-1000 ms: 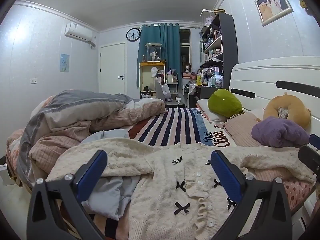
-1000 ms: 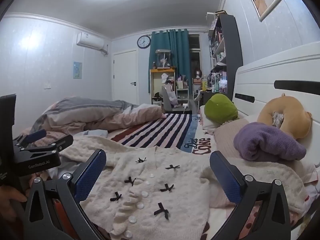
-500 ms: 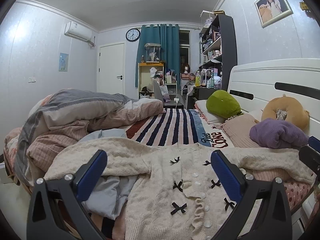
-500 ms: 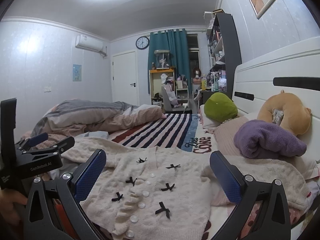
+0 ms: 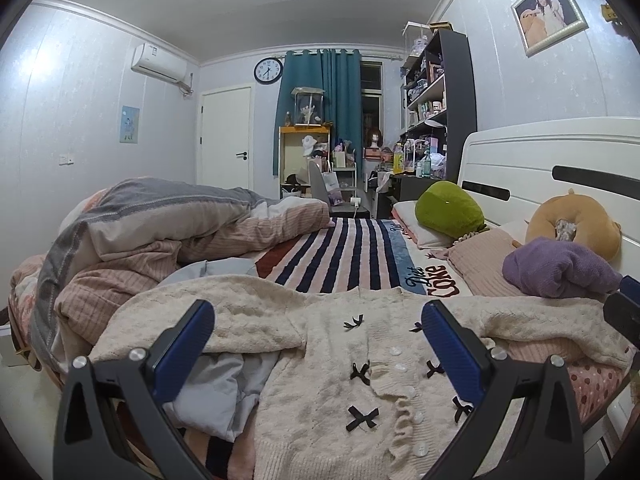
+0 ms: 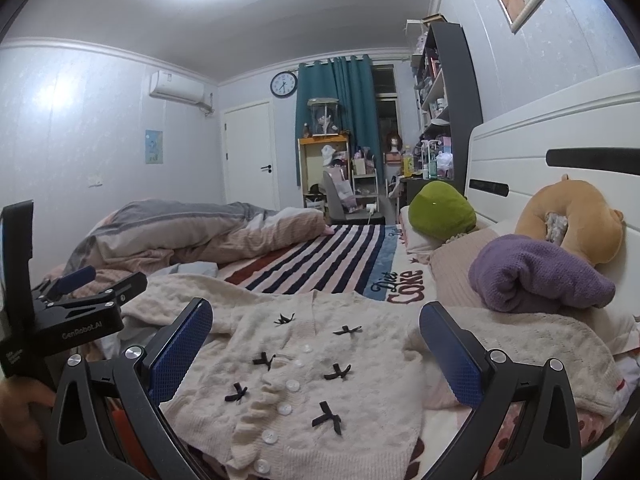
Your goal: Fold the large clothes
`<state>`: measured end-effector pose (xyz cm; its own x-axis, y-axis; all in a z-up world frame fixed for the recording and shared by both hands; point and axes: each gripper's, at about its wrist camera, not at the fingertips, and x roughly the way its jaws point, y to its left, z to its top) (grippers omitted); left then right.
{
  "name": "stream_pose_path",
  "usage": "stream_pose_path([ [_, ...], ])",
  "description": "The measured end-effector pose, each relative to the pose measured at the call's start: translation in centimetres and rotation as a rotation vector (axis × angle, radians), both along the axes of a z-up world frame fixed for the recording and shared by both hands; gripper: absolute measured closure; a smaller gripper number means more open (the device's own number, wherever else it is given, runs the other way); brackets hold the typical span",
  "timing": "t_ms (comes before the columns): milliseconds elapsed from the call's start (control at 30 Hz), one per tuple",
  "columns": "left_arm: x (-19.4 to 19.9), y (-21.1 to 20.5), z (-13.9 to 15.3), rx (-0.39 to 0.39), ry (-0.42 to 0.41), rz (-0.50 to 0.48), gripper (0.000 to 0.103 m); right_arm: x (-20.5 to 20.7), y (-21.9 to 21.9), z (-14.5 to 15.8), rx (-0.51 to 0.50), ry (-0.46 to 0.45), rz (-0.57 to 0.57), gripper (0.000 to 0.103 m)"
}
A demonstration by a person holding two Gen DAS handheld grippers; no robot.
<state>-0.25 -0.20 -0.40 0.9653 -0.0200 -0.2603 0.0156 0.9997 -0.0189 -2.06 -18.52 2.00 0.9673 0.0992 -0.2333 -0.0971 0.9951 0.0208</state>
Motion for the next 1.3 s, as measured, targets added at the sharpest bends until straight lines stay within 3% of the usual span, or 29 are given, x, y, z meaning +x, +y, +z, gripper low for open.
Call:
stream_pose_path([
  [1000,0.6,0.0,-0.4,-0.014,0.005,-0.006,0.001,0.3,0.5,-0.5,0.03,0.004,-0.008,0.0],
  [1300,1.2,0.8,-0.7,-0.052,-0.009,-0.034,0.001,0.4,0.7,-0.6,0.024,0.004,-0.013,0.0],
])
